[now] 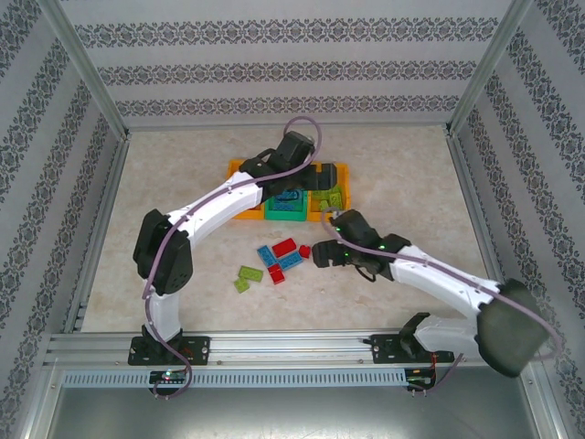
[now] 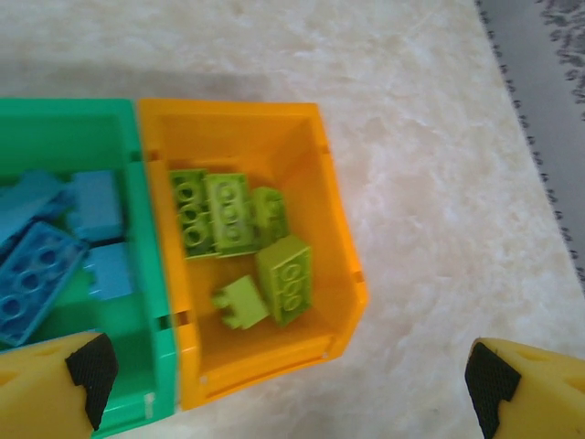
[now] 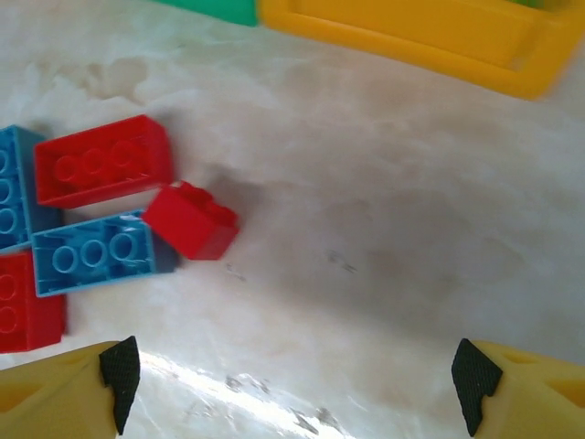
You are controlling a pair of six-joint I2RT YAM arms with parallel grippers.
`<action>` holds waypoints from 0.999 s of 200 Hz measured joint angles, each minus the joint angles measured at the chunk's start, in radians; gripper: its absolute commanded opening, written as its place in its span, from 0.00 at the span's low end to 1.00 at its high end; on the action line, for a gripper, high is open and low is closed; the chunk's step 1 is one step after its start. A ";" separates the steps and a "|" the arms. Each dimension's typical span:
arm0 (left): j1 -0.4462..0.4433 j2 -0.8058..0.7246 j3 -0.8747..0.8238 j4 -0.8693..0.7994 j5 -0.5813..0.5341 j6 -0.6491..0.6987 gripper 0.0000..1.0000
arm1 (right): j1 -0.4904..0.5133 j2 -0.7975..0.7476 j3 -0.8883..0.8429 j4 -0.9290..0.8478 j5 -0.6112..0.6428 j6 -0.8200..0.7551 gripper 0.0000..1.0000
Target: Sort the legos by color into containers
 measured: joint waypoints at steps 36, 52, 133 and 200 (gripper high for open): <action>0.087 -0.089 -0.218 0.018 -0.004 -0.008 0.99 | 0.058 0.138 0.088 0.015 0.026 -0.069 0.82; 0.124 -0.128 -0.290 0.018 -0.008 -0.009 0.99 | 0.058 0.183 0.111 0.014 0.026 -0.110 0.77; 0.233 -0.371 -0.523 0.039 -0.041 -0.064 0.99 | 0.058 0.346 0.183 0.015 -0.032 -0.229 0.66; 0.277 -0.418 -0.597 0.040 -0.045 -0.084 0.99 | 0.036 0.414 0.226 0.012 -0.037 -0.259 0.46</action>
